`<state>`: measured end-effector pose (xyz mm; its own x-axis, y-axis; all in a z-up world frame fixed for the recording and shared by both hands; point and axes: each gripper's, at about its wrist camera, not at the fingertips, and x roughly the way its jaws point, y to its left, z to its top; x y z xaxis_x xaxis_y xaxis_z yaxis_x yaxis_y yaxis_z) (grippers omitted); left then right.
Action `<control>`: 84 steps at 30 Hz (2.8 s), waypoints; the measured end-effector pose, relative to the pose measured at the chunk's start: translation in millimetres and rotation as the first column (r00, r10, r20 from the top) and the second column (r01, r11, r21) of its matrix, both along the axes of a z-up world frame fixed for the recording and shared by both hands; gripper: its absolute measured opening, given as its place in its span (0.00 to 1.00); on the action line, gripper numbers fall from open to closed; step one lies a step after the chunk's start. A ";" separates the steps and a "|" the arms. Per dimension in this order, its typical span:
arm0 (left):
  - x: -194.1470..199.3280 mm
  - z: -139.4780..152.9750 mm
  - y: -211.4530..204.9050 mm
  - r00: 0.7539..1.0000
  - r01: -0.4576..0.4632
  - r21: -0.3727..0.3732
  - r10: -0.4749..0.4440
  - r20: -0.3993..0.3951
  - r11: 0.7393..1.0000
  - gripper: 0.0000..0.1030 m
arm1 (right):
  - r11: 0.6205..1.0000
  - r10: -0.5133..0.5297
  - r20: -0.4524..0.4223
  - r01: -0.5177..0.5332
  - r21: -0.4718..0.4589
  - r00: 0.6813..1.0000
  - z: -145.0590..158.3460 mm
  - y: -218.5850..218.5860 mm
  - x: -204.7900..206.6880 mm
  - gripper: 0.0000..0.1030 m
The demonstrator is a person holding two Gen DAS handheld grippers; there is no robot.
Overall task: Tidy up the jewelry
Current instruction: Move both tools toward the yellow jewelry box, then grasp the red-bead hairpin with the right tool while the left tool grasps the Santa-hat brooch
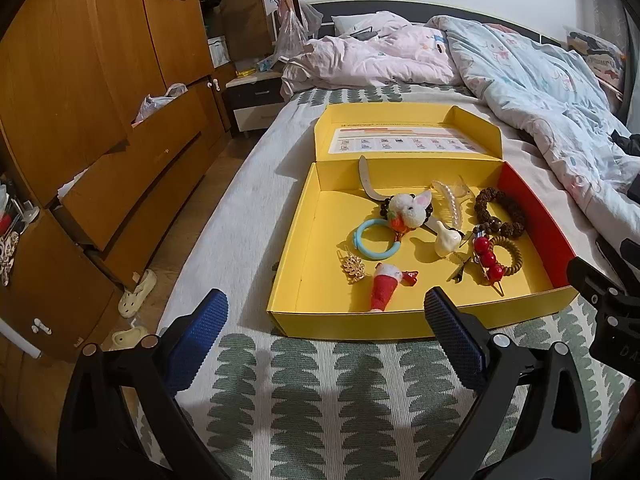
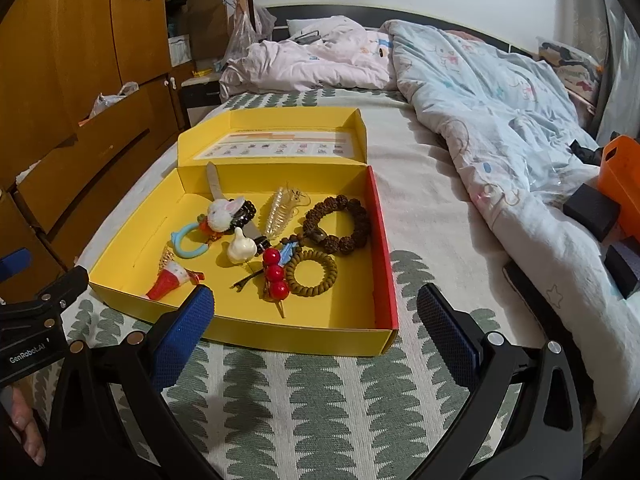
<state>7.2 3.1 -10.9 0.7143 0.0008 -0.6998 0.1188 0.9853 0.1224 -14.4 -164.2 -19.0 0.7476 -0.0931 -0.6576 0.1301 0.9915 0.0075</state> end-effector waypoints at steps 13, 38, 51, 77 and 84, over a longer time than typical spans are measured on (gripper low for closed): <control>32.8 -4.8 5.3 0.997 -0.016 -0.019 0.014 -0.078 1.000 0.94 | 0.997 0.083 0.132 -0.082 -0.010 0.988 32.7 7.0 29.8 0.97; 139.0 -43.1 -6.1 0.917 0.014 -0.191 -0.089 -0.389 0.981 0.94 | 0.955 0.199 -0.263 -0.126 0.268 0.944 -24.2 -4.3 144.7 0.61; 136.9 -65.4 -11.0 0.878 0.037 -0.207 -0.130 -0.460 0.978 0.94 | 0.973 0.192 -0.409 -0.117 0.200 0.892 -70.9 8.5 145.7 0.39; 111.8 -82.0 -16.4 0.782 0.078 -0.290 -0.239 -0.575 0.954 0.83 | 0.978 0.196 -0.456 -0.144 0.148 0.868 -85.2 17.7 140.5 0.21; 114.8 -84.8 -13.0 0.778 0.069 -0.289 -0.232 -0.583 0.955 0.75 | 0.978 0.201 -0.461 -0.149 0.148 0.864 -87.8 18.9 141.2 0.21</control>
<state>122.0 -9.9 -95.8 0.1196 -0.2947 -0.9481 0.2364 0.9359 -0.2611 126.8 -145.3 -106.7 0.3442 0.0984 -0.9337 -0.0312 0.9951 0.0934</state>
